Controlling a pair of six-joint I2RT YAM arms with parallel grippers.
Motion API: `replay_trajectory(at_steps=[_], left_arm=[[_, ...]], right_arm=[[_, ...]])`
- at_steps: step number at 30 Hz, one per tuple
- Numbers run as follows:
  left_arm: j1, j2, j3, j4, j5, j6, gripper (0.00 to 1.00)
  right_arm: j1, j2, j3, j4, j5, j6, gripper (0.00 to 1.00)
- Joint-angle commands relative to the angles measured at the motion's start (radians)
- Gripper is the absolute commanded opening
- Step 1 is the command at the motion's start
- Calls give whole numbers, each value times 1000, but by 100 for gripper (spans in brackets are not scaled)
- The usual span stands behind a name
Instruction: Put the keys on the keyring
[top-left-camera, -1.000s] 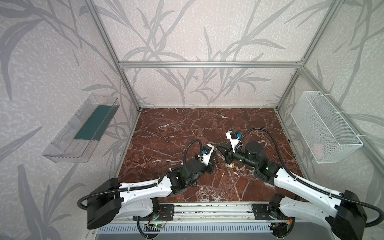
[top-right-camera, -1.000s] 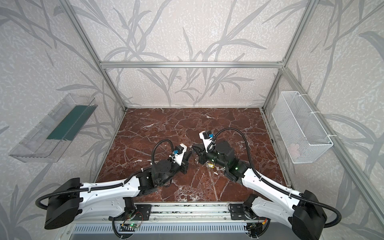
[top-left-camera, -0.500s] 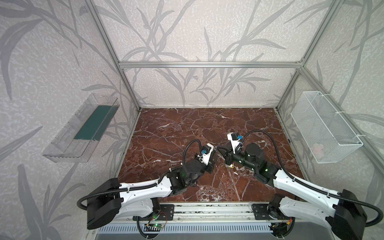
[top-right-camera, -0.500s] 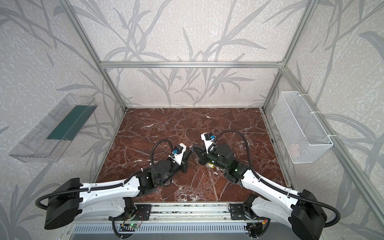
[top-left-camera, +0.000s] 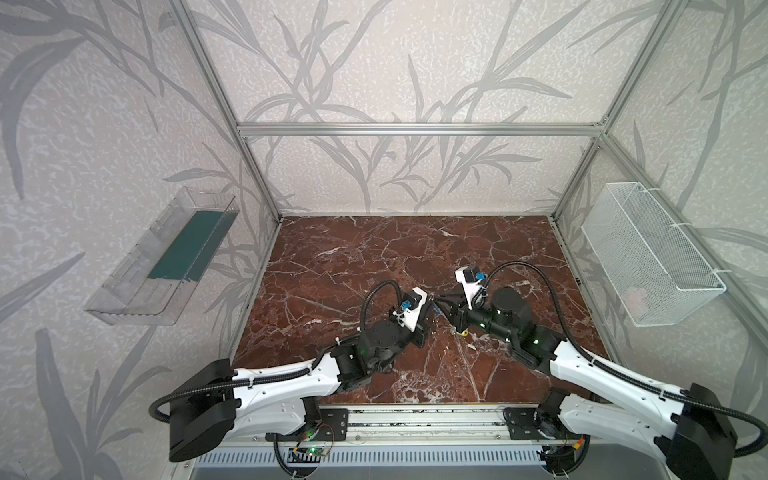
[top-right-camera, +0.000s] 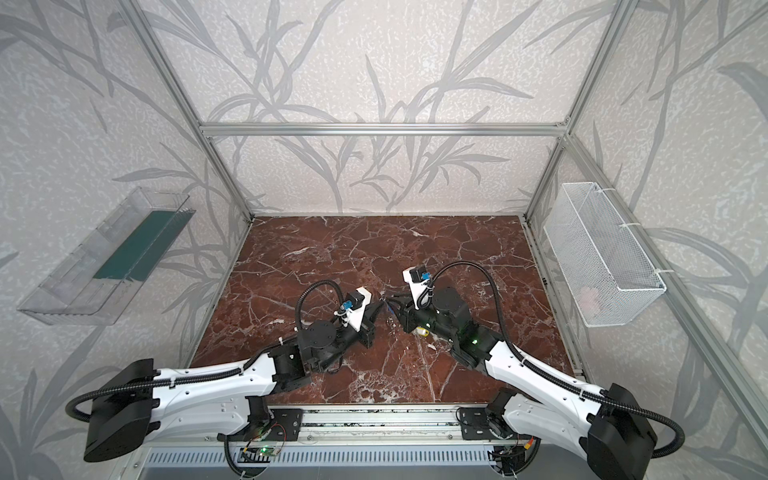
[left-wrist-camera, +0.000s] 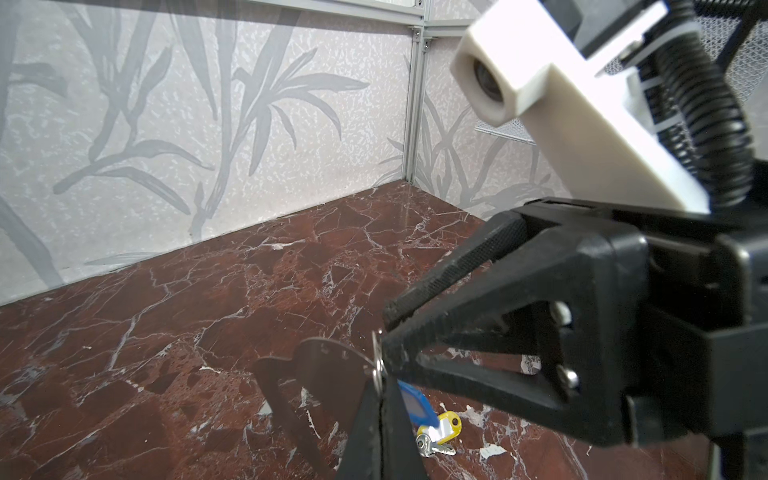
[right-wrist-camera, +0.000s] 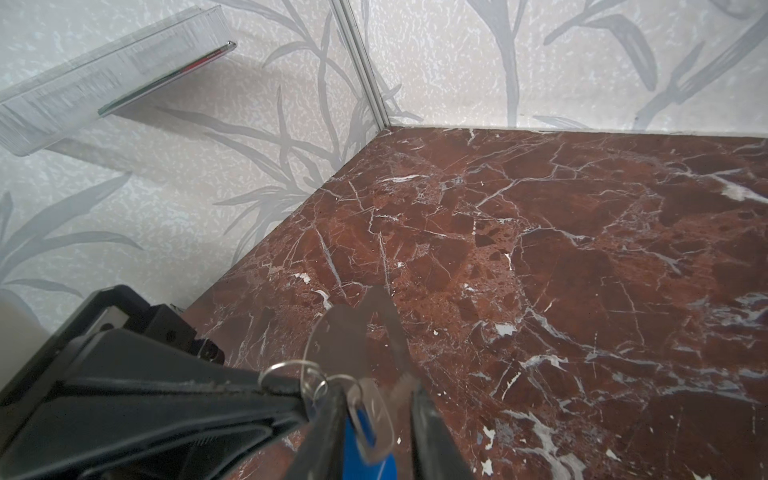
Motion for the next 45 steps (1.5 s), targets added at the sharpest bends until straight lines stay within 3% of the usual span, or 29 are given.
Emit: replay_trajectory(at_steps=[1,3,8,14,19,25,31,45], left_arm=[[9,-51,6,7,54,23,0],[24,-74,-1,1,81,11,0],[175,-142,16,-106,347,24,0],[315,-200,54,-215,697,95,0],[399,-210,72,-229,909,115,0],[448,-193,77,-196,1013,98,0],[466,-181,70,-168,1083,78,0],[476,-147,40,-25,1105,22,0]], right_arm=[[-11,-52,52,-65,16,-61,36],[-25,-66,71,-90,-2,-90,40],[-93,-88,122,-137,-134,-170,46],[-149,-29,181,-161,-374,-268,47],[-151,26,195,-108,-512,-299,45],[-151,60,173,-35,-606,-281,41],[-151,62,144,23,-626,-249,40],[-151,99,127,86,-676,-217,35]])
